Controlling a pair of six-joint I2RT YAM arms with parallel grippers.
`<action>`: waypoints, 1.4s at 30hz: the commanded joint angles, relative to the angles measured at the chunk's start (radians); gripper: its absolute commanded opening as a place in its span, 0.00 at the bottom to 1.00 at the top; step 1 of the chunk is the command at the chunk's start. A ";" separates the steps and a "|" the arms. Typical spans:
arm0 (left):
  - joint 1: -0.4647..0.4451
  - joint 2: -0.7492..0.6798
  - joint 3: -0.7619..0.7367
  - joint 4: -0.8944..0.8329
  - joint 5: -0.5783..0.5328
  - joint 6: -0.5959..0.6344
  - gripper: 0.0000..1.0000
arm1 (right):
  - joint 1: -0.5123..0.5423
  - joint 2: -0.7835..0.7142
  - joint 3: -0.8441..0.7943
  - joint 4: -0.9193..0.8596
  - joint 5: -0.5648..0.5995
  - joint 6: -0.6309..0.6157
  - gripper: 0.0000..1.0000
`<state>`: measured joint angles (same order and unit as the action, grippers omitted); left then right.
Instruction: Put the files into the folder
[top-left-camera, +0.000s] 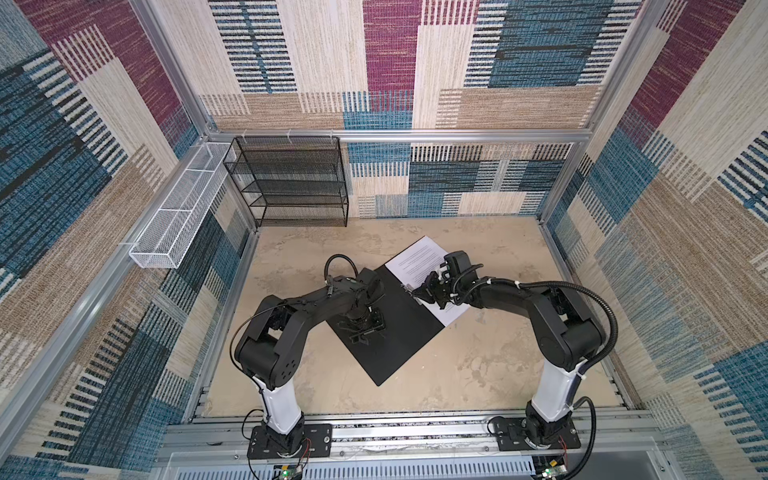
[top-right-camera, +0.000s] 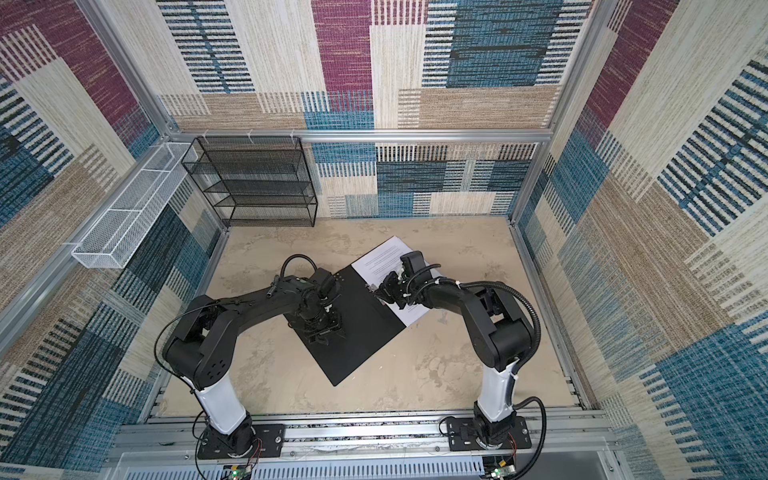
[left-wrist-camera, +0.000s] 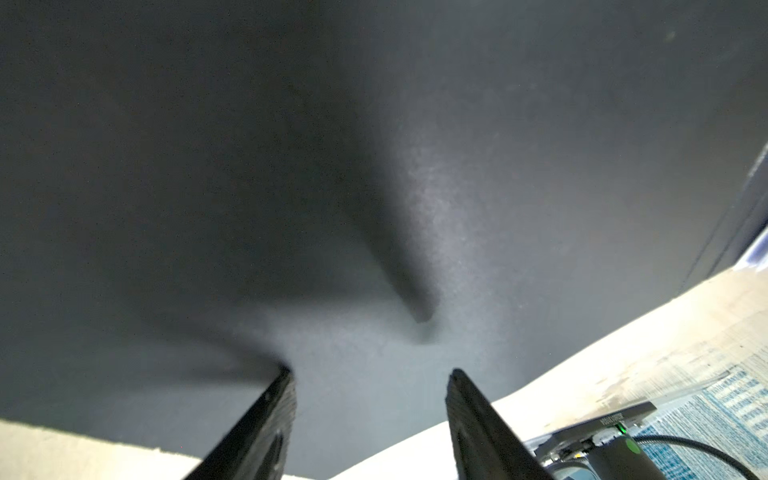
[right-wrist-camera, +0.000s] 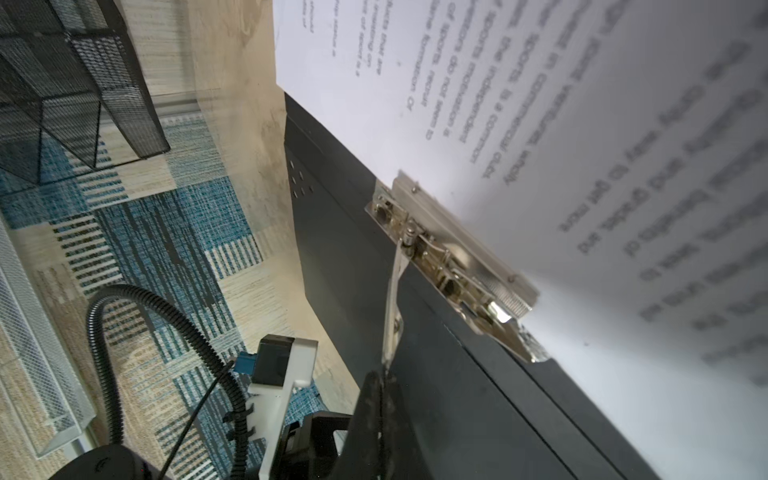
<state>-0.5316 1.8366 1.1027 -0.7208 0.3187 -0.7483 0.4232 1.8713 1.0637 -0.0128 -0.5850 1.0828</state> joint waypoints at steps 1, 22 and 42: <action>-0.008 0.138 -0.065 -0.043 -0.180 -0.034 0.63 | -0.007 0.022 0.037 -0.123 0.029 -0.175 0.00; -0.008 0.264 -0.053 -0.092 -0.220 -0.097 0.63 | -0.075 0.139 0.089 -0.182 0.128 -0.360 0.00; -0.011 0.285 -0.038 -0.078 -0.198 -0.087 0.63 | -0.041 0.177 0.025 -0.149 0.154 -0.373 0.00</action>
<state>-0.5327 1.8385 1.1091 -0.7235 0.3103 -0.8448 0.3752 2.0293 1.1015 0.0036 -0.6422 0.7128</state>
